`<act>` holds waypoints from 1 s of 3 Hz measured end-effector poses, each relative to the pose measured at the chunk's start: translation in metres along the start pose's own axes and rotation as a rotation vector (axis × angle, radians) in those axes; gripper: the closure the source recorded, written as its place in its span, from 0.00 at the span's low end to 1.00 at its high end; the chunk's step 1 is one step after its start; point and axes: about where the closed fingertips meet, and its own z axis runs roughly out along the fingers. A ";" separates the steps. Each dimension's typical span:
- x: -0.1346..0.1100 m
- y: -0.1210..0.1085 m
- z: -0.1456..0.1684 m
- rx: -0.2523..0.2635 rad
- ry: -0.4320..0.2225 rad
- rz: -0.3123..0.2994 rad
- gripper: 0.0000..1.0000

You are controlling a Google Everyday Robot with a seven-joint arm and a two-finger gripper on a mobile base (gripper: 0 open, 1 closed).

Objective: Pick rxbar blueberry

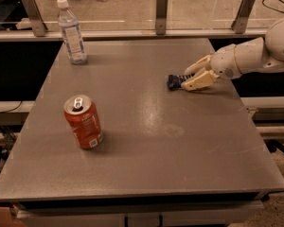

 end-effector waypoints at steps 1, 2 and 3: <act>0.000 0.000 0.000 0.000 0.000 0.000 1.00; 0.000 0.000 0.000 0.000 0.000 0.000 1.00; -0.001 0.000 0.000 0.000 -0.001 0.000 1.00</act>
Offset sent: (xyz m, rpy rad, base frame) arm -0.0471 0.0795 0.1889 0.4014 -0.3197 0.2353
